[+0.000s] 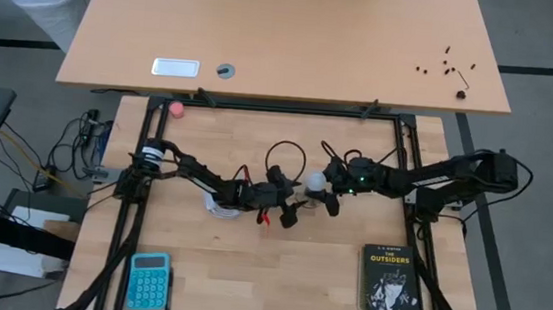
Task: Screw lightbulb
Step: Insert the white lightbulb into the silver lamp
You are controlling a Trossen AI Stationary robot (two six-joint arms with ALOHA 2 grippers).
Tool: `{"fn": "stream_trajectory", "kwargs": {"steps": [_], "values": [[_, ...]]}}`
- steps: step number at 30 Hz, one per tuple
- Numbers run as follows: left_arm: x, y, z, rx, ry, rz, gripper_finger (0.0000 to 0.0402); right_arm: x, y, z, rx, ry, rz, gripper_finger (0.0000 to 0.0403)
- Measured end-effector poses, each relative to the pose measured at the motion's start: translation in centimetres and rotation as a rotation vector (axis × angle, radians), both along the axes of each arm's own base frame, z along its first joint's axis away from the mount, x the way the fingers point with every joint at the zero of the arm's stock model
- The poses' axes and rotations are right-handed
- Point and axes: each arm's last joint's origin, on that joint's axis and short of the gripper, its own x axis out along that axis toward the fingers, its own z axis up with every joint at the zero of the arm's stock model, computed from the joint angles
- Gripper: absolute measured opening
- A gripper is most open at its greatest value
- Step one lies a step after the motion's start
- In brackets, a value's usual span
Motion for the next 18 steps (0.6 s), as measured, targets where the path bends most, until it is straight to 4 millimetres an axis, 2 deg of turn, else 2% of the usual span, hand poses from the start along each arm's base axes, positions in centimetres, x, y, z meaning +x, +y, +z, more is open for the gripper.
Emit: {"fn": "stream_trajectory", "kwargs": {"steps": [9,16,18], "values": [[0.1,1.1,0.0,0.003,0.003,-0.024,0.0285,-0.1,0.1,0.4,0.011,-0.017,0.015,0.0284],[0.8,1.3,-2.5,0.005,-0.024,-0.04,0.0285,-0.1,0.1,0.4,-0.014,-0.014,0.021,0.0284],[1.2,1.3,-2.6,0.014,-0.036,-0.042,0.0285,-0.2,0.1,0.4,-0.012,-0.009,0.02,0.0284]]}}
